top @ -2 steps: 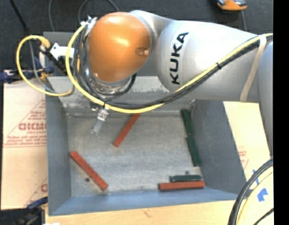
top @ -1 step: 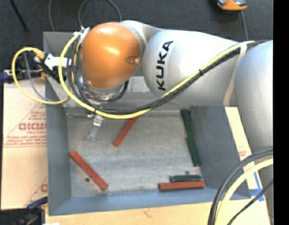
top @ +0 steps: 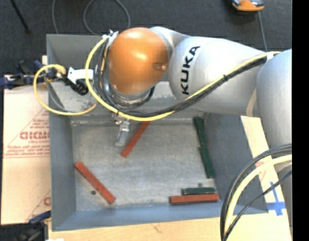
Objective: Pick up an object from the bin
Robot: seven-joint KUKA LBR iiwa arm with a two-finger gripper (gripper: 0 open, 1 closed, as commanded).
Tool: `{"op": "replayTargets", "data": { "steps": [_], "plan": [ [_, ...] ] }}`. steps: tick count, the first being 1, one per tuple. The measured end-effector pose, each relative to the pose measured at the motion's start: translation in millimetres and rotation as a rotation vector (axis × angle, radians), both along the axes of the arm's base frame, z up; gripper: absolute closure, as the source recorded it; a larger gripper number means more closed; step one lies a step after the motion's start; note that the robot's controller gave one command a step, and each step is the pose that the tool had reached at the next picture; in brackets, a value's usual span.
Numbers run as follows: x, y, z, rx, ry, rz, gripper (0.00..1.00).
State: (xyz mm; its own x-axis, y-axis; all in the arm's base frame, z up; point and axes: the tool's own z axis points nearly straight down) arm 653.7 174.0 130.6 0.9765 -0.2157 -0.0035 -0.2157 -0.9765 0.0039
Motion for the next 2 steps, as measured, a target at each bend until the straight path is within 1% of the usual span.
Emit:
{"op": "replayTargets", "data": {
  "steps": [1,2],
  "plan": [
    [-16.3,59.2,8.7,0.007,-0.004,0.21,0.0],
    [-29.5,-33.9,-29.1,0.001,-0.001,0.084,0.0]
  ]
}}
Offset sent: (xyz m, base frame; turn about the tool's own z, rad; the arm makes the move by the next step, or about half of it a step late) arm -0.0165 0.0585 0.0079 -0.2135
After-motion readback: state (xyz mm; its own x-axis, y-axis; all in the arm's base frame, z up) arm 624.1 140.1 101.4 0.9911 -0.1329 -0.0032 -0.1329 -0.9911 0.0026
